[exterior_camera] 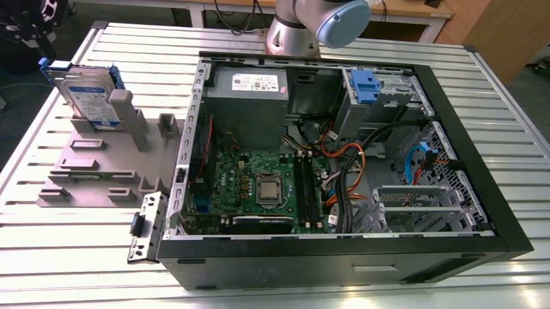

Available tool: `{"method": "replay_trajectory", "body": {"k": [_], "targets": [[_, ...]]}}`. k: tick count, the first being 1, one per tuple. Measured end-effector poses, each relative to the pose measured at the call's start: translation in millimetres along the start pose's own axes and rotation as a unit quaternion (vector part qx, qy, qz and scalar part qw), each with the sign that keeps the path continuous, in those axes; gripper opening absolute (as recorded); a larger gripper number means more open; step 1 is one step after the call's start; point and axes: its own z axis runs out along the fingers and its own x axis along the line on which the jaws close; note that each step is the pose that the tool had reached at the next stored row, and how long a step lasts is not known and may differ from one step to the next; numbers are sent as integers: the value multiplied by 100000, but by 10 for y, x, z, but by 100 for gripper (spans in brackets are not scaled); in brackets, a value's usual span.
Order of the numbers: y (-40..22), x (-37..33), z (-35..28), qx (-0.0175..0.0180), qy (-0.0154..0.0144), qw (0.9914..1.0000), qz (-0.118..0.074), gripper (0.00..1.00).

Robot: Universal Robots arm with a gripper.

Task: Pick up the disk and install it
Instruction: 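Pick up the disk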

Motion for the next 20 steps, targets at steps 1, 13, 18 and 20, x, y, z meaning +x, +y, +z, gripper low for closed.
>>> {"method": "replay_trajectory", "body": {"k": [1,13,18,20], "targets": [[0,0,0,2,24,99999,-511,11],[0,0,0,13,87,99980,-2008,11],[0,0,0,12,89,99978,-2101,11],[0,0,0,17,104,99969,-2475,11]]}}
